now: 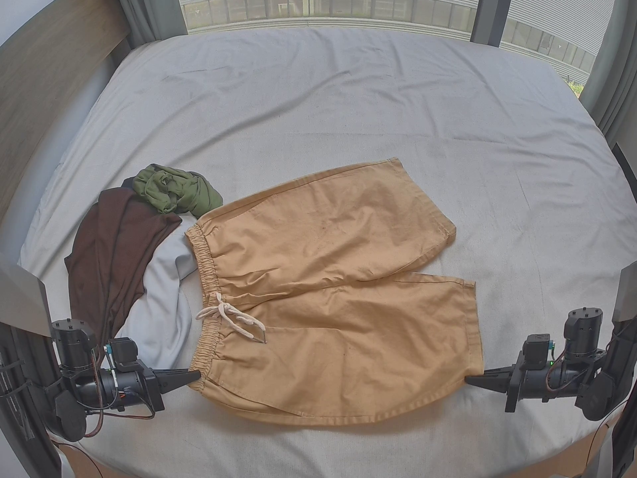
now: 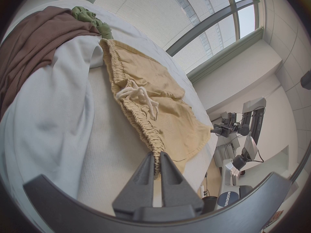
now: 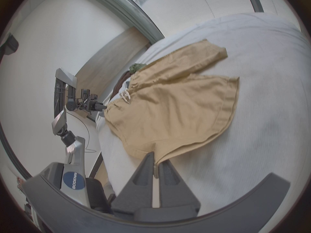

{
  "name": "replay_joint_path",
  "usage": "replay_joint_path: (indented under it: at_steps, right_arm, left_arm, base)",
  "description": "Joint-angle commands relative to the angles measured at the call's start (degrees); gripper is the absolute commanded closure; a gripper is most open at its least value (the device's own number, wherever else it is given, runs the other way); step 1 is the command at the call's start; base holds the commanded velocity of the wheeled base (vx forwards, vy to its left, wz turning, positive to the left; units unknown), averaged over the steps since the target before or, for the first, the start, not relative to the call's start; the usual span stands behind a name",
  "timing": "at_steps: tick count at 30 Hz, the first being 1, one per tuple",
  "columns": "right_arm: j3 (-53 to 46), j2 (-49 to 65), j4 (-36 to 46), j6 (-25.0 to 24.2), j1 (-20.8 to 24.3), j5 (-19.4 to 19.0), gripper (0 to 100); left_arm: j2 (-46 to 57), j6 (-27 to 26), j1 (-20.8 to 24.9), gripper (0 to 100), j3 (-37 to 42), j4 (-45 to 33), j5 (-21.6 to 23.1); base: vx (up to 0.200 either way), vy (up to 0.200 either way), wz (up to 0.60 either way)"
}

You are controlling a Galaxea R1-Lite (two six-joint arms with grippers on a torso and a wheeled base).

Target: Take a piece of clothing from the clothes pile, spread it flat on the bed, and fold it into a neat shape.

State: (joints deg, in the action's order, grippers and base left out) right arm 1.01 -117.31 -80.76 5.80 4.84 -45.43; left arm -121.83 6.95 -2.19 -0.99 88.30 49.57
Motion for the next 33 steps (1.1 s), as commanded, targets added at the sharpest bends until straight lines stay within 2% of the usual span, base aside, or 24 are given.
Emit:
replay_joint_path:
  at_steps: [1, 5, 8, 16, 21, 27, 33]
  right_arm:
    - [-0.9, 0.1, -7.0, -5.4, 0.3, -0.6, 100]
    - [0.4, 1.8, -7.5, -8.2, 0.6, -0.6, 100]
    - [1.4, 2.5, -7.5, -8.9, 0.6, -0.7, 100]
    - [4.8, 6.7, -7.5, -14.6, 0.7, -0.8, 100]
    - [6.8, 10.3, -7.5, -19.5, 0.6, -0.8, 100]
    - [5.6, 12.6, -7.5, -20.5, 0.7, -0.9, 100]
    - [2.8, 14.3, -7.3, -20.4, 1.7, -1.1, 100]
  left_arm:
    - [4.3, 3.5, 0.4, 100, -2.5, 0.5, 0.3]
    - [5.9, 6.2, 0.8, 100, -5.2, 0.6, 0.2]
    - [6.0, 6.4, 0.9, 100, -5.8, 0.6, 0.1]
    - [7.5, 6.7, 1.1, 100, -8.2, 0.6, 0.0]
    - [10.0, 11.9, 1.6, 100, -8.8, 0.6, -0.3]
    - [15.1, 18.4, 1.9, 100, -6.7, 0.5, -0.2]
    - [17.9, 20.1, 2.6, 100, -3.9, 0.4, 0.3]
  base:
    - [0.0, 0.0, 0.0]
    - [0.0, 0.0, 0.0]
    - [0.0, 0.0, 0.0]
    - [0.0, 0.0, 0.0]
    - [0.0, 0.0, 0.0]
    - [0.0, 0.0, 0.0]
    - [0.0, 0.0, 0.0]
